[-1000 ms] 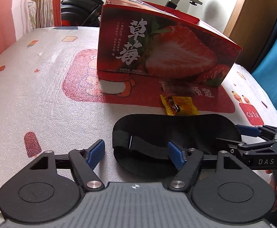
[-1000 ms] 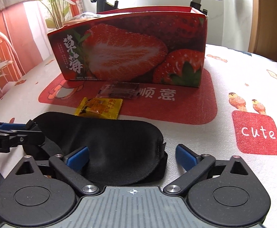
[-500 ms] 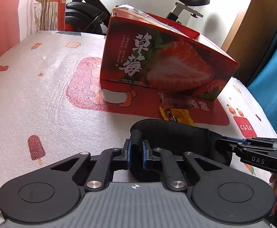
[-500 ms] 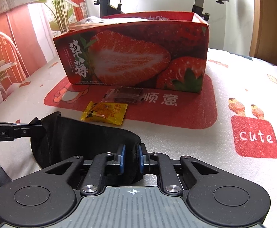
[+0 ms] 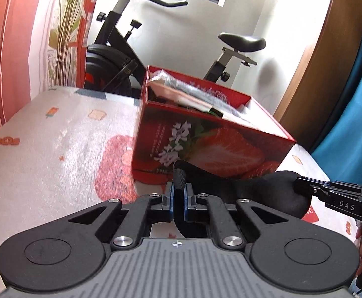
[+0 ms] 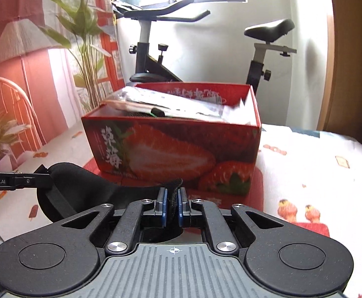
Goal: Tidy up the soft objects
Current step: 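Lift the black eye mask with both grippers over the red box, then lower the eye mask into the box and open both grippers, then move the left gripper to the yellow packet while the right gripper reaches the clear wrapped candy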
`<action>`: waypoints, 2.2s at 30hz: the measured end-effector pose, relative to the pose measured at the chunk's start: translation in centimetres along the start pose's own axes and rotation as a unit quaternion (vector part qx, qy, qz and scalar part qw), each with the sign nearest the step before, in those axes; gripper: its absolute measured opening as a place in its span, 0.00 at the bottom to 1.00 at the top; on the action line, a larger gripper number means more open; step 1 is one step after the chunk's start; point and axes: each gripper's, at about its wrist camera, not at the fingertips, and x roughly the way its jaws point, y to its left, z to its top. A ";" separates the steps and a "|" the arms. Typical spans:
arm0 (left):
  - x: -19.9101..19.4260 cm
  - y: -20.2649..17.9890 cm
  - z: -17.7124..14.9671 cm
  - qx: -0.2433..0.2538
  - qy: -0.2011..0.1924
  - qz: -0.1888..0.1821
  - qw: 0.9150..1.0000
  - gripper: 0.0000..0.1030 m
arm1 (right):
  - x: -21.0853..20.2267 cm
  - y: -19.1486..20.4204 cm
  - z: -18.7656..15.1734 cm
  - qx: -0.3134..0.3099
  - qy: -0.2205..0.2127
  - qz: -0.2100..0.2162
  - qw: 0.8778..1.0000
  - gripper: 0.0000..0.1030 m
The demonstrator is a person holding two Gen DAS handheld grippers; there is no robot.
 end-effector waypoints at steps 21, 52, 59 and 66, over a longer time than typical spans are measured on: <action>9.5 -2.6 13.8 0.070 -0.070 0.040 0.994 0.08 | 9.4 -3.2 14.4 -0.063 -0.074 -0.040 0.994 0.08; 7.3 -3.2 7.6 0.104 -0.015 0.014 0.994 0.95 | 6.7 -4.9 8.3 -0.014 -0.059 -0.024 0.998 0.77; 6.6 -3.2 5.1 0.070 0.016 0.006 0.997 1.00 | 4.6 -4.3 6.2 0.010 -0.065 -0.015 0.998 1.00; 7.9 -3.8 1.9 0.054 0.061 0.001 0.997 1.00 | 4.7 -4.6 3.5 0.050 -0.041 -0.019 0.998 1.00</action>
